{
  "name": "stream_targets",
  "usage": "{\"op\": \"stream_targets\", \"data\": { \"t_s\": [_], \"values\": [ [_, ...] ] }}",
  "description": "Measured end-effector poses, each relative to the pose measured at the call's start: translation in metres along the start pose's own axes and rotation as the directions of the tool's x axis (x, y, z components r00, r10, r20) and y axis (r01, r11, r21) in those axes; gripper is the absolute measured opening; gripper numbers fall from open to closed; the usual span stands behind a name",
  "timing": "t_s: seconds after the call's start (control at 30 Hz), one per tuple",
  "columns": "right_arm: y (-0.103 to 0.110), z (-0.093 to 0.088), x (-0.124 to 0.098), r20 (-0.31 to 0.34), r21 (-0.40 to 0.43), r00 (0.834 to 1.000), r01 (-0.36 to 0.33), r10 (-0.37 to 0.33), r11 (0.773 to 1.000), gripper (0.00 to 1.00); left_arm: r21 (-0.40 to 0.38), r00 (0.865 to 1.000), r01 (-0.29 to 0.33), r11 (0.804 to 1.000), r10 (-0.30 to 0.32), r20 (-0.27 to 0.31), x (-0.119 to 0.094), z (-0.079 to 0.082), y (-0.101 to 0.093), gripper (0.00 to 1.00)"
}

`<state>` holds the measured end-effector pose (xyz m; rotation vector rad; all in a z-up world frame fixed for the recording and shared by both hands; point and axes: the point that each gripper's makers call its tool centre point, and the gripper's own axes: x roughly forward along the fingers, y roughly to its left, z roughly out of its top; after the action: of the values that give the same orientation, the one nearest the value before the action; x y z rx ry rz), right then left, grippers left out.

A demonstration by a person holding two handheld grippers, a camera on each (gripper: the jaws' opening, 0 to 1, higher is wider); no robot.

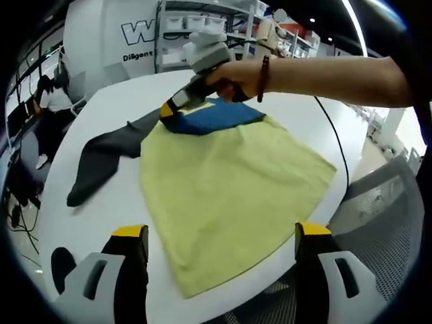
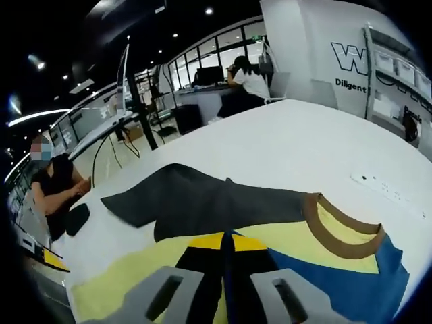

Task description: Fold the garment on the visible template until the final outline fits inside the template.

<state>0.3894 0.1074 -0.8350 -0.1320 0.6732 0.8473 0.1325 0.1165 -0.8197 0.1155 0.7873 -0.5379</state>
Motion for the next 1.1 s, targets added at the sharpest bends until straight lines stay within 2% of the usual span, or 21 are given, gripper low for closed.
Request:
{"op": "stream_targets", "data": {
  "t_s": [0.2,0.3,0.5,0.57,0.63,0.7,0.83,1.1],
  "values": [
    [0.003,-0.011,0.010,-0.025,0.016,1.000,-0.006,0.006,1.000,0.00,0.010,1.000,-0.001,1.000,0.001,-0.012,0.001,-0.002,-0.001,0.90],
    [0.006,-0.013,0.013,-0.020,0.051,0.999,-0.030,0.031,0.998,0.00,0.011,1.000,-0.005,1.000,0.005,-0.018,0.001,-0.003,0.000,0.90],
    [0.004,-0.011,0.017,-0.017,0.013,0.999,-0.035,0.036,0.999,0.00,0.008,1.000,0.003,1.000,-0.003,-0.026,0.002,-0.005,-0.002,0.90],
    [0.004,-0.009,0.015,-0.013,-0.007,0.999,-0.035,0.035,0.999,0.08,0.010,0.999,0.005,1.000,-0.005,-0.033,0.002,-0.006,-0.003,0.90],
    [0.002,-0.005,0.010,-0.009,-0.057,1.000,-0.019,0.018,0.998,0.26,0.017,1.000,-0.008,1.000,0.008,-0.024,0.001,-0.004,-0.001,0.90],
    [0.000,-0.003,0.006,-0.003,-0.074,1.000,-0.013,0.013,0.997,0.34,0.015,1.000,-0.010,1.000,0.011,-0.017,0.001,-0.002,0.000,0.90],
    [-0.005,-0.001,-0.003,0.024,-0.025,1.000,-0.008,0.008,1.000,0.42,0.021,1.000,-0.008,1.000,0.008,-0.026,0.001,-0.003,-0.001,0.90],
    [-0.015,-0.013,-0.020,0.023,-0.005,0.999,0.025,-0.025,1.000,0.42,0.025,1.000,-0.008,1.000,0.009,-0.021,0.001,-0.002,0.000,0.90]
  ]
}}
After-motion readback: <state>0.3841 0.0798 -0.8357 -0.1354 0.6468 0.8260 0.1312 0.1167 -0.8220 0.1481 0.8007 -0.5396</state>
